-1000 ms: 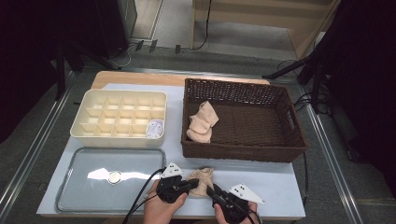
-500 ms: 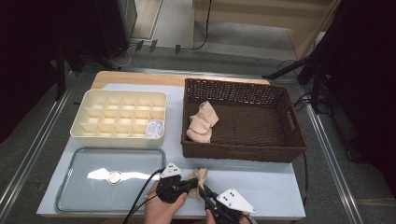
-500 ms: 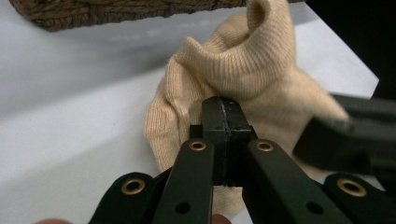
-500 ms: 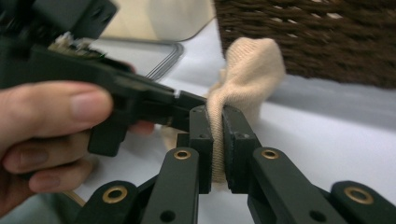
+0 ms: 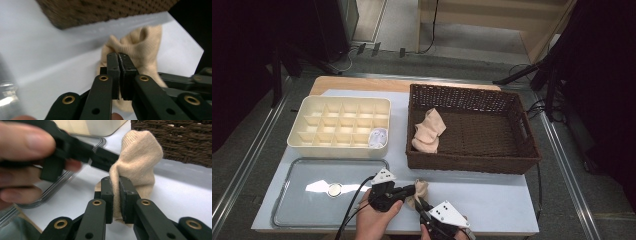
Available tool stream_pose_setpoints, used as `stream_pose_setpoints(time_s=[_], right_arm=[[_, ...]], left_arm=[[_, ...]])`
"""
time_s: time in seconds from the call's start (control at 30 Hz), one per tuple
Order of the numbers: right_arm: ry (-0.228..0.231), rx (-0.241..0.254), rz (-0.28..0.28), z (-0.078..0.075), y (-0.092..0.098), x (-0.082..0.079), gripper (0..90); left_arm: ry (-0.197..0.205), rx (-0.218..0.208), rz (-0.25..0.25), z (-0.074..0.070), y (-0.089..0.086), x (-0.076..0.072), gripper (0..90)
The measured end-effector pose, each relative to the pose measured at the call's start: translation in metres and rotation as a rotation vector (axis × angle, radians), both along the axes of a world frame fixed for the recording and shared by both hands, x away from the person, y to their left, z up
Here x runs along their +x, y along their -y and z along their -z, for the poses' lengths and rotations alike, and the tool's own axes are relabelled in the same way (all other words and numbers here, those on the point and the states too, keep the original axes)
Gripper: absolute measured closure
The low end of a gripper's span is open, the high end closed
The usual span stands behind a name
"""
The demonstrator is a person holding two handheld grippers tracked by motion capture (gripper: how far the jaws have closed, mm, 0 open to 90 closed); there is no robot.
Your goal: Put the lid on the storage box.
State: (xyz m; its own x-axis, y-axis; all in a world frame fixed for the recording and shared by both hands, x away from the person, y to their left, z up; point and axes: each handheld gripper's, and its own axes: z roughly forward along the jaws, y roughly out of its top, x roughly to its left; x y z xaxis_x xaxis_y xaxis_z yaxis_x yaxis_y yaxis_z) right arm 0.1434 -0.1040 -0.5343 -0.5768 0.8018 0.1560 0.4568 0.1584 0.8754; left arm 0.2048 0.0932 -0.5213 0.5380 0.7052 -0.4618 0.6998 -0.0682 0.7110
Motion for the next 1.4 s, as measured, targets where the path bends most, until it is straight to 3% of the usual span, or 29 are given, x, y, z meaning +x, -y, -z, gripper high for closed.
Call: stream_pose_setpoints(time_s=[0.17, 0.2, 0.37, 0.5, 0.6, 0.67, 0.87, 1.0, 1.1, 1.17, 1.3, 1.4], right_arm=[[-0.019, 0.013, 0.018, 0.0, -0.003, 0.003, 83.0], [-0.02, 0.015, 0.02, 0.001, -0.005, 0.004, 82.7], [-0.001, -0.006, 0.019, 0.002, -0.01, 0.004, 82.3], [0.014, -0.017, 0.002, 0.002, -0.01, 0.001, 78.1], [0.015, -0.004, -0.016, 0.001, -0.008, -0.001, 75.9], [0.007, 0.019, -0.065, -0.005, 0.001, -0.007, 82.0], [0.04, 0.078, -0.024, -0.021, 0.02, -0.009, 88.8], [0.011, 0.02, -0.054, -0.007, 0.005, -0.004, 88.4], [-0.004, -0.033, -0.053, 0.004, -0.004, -0.003, 89.5], [-0.008, -0.028, -0.049, 0.006, -0.006, -0.002, 90.0], [-0.005, -0.036, -0.049, 0.007, -0.008, -0.002, 90.0], [-0.008, -0.033, -0.044, 0.007, -0.008, -0.002, 90.0]], left_arm=[[0.02, -0.045, -0.006, -0.012, -0.014, -0.006, 83.8], [0.018, -0.06, 0.01, -0.016, -0.014, -0.008, 78.1], [0.009, -0.033, 0.027, -0.014, 0.001, -0.006, 67.7], [-0.013, -0.005, 0.025, -0.006, 0.007, 0.002, 77.8], [-0.03, -0.004, 0.022, -0.002, 0.005, 0.006, 80.2], [-0.036, -0.006, 0.018, 0.0, 0.003, 0.007, 81.3], [-0.049, -0.008, 0.02, 0.008, -0.001, 0.007, 81.1], [-0.054, -0.008, 0.013, 0.009, -0.002, 0.006, 78.8], [-0.073, -0.02, 0.0, 0.011, -0.007, 0.006, 70.5], [-0.096, -0.038, -0.004, 0.013, -0.01, 0.006, 61.8], [-0.134, -0.079, -0.011, 0.017, -0.016, 0.007, 55.3], [-0.145, -0.084, -0.001, 0.016, -0.016, 0.006, 50.7]])
